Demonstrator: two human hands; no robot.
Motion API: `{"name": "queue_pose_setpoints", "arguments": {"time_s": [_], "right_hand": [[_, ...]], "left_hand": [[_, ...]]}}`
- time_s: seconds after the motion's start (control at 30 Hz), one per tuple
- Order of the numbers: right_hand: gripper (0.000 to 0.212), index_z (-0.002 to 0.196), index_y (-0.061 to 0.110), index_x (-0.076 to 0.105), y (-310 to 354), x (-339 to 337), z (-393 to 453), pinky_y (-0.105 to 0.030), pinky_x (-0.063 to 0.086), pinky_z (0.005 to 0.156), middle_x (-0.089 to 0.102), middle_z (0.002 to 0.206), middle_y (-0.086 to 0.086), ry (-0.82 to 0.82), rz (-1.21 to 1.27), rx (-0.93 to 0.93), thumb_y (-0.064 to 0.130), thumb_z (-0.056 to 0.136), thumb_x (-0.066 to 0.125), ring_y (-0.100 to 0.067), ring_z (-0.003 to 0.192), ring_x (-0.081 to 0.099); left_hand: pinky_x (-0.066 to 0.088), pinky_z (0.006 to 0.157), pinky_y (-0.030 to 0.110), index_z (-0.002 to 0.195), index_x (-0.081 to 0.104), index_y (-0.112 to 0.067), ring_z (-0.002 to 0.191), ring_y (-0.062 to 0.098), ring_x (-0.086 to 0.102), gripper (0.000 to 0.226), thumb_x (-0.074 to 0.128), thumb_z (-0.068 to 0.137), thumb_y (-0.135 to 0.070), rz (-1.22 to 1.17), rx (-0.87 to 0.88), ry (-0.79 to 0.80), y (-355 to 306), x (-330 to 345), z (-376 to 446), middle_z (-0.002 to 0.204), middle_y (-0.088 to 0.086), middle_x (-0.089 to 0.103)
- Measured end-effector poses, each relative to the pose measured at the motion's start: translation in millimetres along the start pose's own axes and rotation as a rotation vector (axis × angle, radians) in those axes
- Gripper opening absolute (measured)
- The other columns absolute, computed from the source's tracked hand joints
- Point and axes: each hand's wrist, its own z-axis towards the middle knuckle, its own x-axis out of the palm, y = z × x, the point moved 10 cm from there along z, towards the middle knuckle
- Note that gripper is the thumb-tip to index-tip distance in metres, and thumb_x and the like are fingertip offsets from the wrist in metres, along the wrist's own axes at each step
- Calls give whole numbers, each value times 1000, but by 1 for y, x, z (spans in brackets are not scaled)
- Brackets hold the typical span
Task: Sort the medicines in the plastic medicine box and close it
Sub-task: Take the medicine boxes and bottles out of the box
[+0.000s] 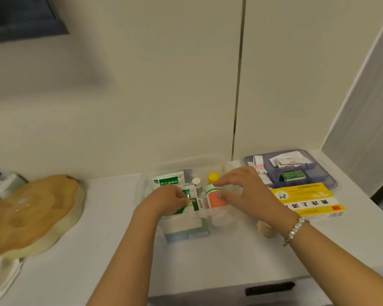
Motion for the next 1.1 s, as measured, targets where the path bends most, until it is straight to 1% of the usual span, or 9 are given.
{"name": "queue_pose_setpoints", "arguments": {"time_s": [0.13,0.27,0.47,0.57,0.73,0.83,0.9,1.0,1.1], "right_hand": [[29,105,30,67,-4,6,6,-15,18,91,61,114,7,3,-40,8,41,78,64,-13,115,32],[31,107,34,66,-5,13,6,-11,12,82,56,114,9,22,-114,-12,46,78,62,-7,109,23],[33,107,33,66,-5,11,4,-14,14,85,57,114,10,3,-109,-28,48,78,61,-6,108,24],[36,111,31,64,-3,6,0,-24,21,96,55,109,15,-23,-82,-12,44,78,64,-11,116,30],[45,125,33,53,8,-8,-7,-27,25,105,48,102,28,-83,114,-18,41,82,60,2,117,31],[37,117,52,45,20,-16,-11,-13,36,85,55,101,35,-75,275,-47,47,82,55,19,108,36],[26,103,58,46,24,-23,-15,-7,44,67,59,91,38,-99,370,-39,46,82,55,19,98,47],[19,94,46,55,21,-32,-21,-17,54,66,68,92,21,-136,471,-31,31,85,59,0,88,64],[19,88,38,61,6,-45,-25,-11,50,56,71,84,15,-212,566,13,20,87,58,3,75,66]], "left_hand": [[41,78,27,104,68,-15,97,19,59,30,51,90,-36,33,0,14,5,2,5,109,4,67],[42,72,29,96,69,-8,84,20,57,34,53,89,-37,24,4,-9,3,2,8,101,12,68],[40,72,25,86,63,-21,82,14,55,15,67,81,-34,-71,65,-12,-4,-7,1,86,-6,57],[43,64,27,83,63,-21,72,13,55,12,69,80,-31,-163,114,-123,-15,-28,-10,80,-3,60],[55,59,30,79,73,-26,68,18,68,2,72,77,-28,-465,266,-366,-42,-75,-42,74,-3,73],[54,53,22,78,74,-29,65,10,68,3,73,76,-27,-563,330,-393,-55,-88,-57,72,-8,74],[56,57,23,78,75,-31,66,7,69,5,73,75,-28,-601,365,-351,-65,-86,-63,73,-9,74],[58,63,26,80,76,-29,69,10,71,6,73,76,-26,-660,391,-313,-77,-79,-68,75,-7,75],[57,70,25,88,75,-25,78,11,70,11,70,79,-23,-734,387,-347,-83,-76,-67,83,-4,75]]}}
